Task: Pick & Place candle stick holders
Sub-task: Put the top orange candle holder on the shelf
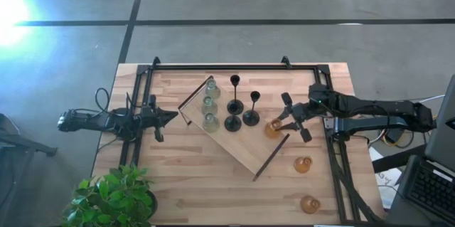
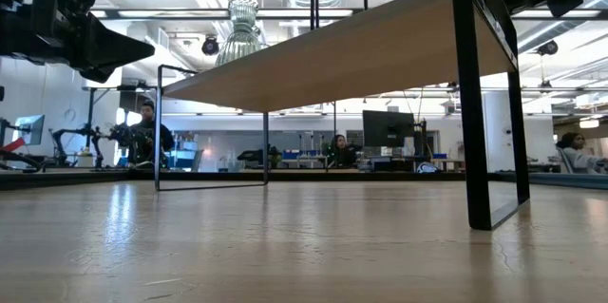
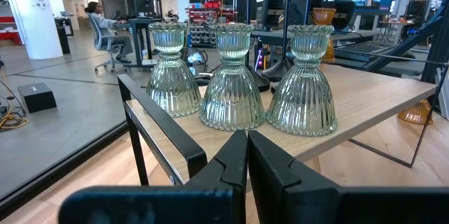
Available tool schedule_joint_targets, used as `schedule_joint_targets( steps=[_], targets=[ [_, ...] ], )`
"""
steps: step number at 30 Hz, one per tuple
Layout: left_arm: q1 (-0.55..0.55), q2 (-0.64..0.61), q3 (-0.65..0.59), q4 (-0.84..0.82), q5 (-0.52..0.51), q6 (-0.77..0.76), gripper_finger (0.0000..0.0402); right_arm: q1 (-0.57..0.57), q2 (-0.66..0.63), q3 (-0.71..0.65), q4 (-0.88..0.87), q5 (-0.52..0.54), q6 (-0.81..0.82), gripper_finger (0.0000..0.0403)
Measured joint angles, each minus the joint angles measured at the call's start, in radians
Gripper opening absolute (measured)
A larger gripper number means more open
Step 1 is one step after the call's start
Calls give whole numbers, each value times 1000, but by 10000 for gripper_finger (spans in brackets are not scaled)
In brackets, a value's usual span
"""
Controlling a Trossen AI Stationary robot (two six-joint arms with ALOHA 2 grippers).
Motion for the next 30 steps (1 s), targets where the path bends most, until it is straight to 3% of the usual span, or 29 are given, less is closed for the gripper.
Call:
schedule_joint_targets(
  steps=[6, 30],
  targets=[
    [0, 0, 0, 0, 0, 0, 18, 11, 1, -53, 96, 1, 51, 95],
    [0, 0, 0, 0, 0, 0, 16, 61, 7, -83, 144, 26, 109, 95]
  ],
)
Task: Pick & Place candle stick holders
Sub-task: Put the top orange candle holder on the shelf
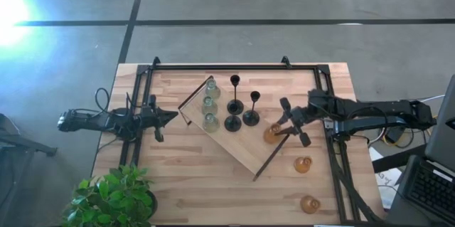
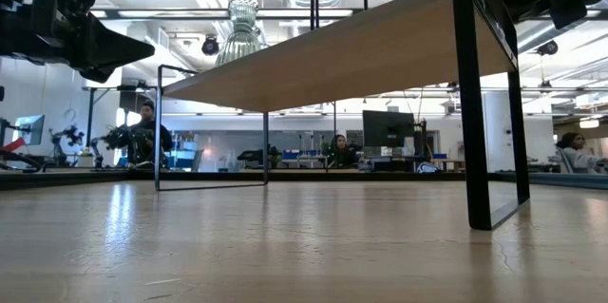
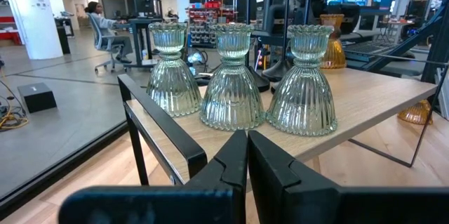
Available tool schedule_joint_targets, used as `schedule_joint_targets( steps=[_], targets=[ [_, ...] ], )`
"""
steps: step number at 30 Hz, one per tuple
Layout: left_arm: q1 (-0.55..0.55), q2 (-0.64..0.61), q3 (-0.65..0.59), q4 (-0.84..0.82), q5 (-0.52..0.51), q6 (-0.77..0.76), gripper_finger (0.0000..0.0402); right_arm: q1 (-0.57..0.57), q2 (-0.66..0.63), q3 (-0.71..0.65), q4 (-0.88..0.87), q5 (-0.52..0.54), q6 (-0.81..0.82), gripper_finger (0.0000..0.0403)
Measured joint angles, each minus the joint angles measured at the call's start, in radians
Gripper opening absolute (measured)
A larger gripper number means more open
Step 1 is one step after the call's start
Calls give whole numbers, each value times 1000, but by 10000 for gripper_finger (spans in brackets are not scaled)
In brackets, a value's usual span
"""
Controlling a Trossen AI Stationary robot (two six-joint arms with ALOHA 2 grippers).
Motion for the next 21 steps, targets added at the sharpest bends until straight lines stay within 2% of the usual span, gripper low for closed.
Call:
schedule_joint_targets(
  steps=[21],
  targets=[
    [0, 0, 0, 0, 0, 0, 16, -1, 13, -37, 57, 0, 45, 95]
  ],
)
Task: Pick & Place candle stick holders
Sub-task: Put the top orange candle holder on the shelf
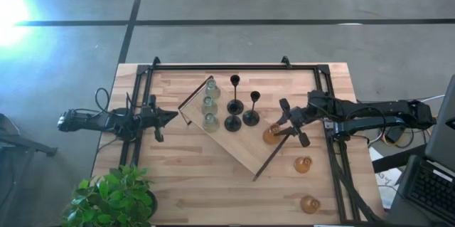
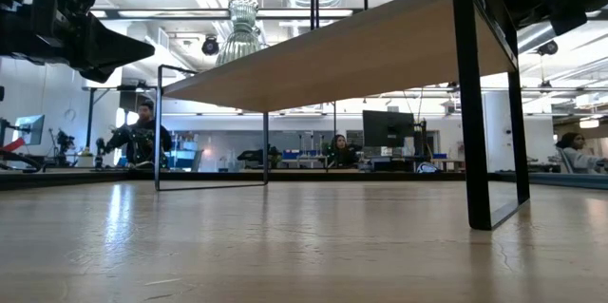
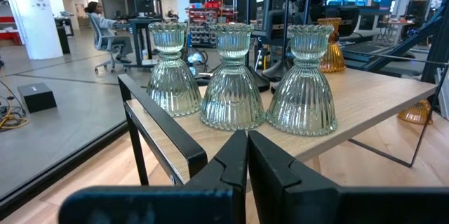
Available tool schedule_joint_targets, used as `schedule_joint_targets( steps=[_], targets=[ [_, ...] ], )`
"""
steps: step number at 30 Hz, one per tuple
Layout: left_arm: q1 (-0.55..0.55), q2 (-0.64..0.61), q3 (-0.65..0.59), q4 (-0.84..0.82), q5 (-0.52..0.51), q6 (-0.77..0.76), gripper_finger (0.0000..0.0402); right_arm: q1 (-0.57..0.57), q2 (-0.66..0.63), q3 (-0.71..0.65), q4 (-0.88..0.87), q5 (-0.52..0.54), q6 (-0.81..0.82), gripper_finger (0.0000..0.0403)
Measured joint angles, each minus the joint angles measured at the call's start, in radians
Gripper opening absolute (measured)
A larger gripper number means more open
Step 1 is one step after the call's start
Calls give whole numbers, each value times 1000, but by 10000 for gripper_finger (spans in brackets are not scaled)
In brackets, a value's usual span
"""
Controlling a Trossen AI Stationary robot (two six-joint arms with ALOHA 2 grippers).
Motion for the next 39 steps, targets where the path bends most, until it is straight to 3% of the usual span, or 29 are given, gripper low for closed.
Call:
schedule_joint_targets(
  steps=[9, 26, 39],
  targets=[
    [0, 0, 0, 0, 0, 0, 17, 0, 0, -1, -9, -1, 22, 153],
    [0, 0, 0, 0, 0, 0, 18, 0, -1, -1, -8, -16, 40, 150],
    [0, 0, 0, 0, 0, 0, 18, -1, -1, -1, -12, -11, 36, 233]
  ],
)
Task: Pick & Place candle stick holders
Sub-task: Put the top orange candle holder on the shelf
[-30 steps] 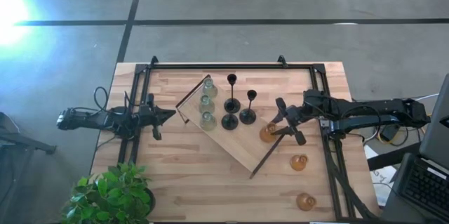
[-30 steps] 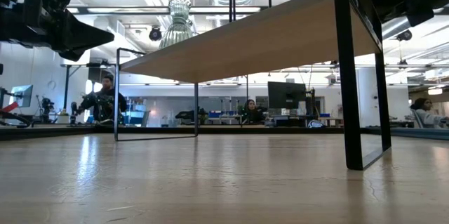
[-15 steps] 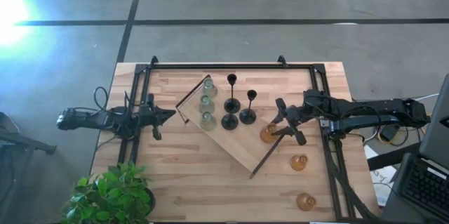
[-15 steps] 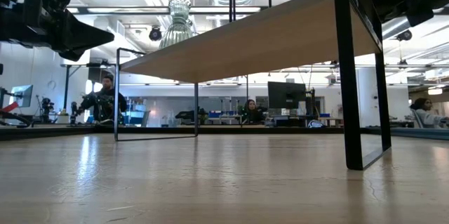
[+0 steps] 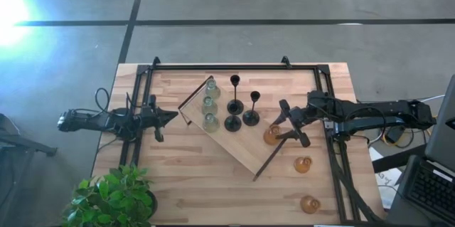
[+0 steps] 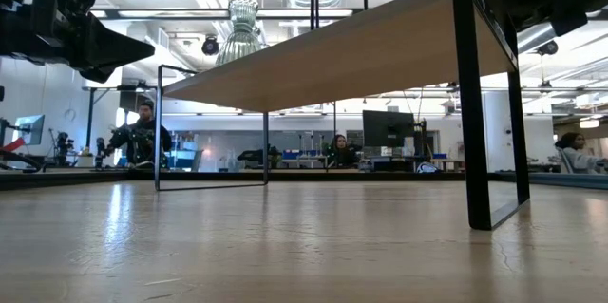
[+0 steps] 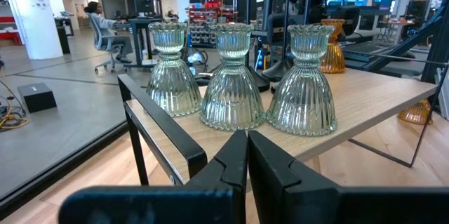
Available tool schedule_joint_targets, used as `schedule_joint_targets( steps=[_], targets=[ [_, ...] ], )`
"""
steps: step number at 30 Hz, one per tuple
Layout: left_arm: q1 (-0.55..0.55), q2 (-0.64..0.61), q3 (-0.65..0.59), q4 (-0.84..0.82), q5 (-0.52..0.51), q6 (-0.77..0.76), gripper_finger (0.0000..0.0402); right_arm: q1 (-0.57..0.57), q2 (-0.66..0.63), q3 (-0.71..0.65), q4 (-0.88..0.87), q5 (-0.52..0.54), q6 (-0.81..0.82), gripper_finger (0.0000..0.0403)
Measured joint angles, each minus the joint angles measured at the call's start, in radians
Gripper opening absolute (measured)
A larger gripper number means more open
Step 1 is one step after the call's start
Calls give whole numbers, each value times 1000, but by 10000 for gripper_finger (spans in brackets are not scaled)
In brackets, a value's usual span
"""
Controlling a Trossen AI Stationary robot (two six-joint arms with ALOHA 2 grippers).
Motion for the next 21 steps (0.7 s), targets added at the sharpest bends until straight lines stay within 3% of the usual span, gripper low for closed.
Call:
schedule_joint_targets(
  steps=[9, 21],
  targets=[
    [0, 0, 0, 0, 0, 0, 18, -43, -62, 0, -23, 3, -41, 236],
    [0, 0, 0, 0, 0, 0, 18, -165, -308, 0, -287, 3, -5, 212]
  ],
)
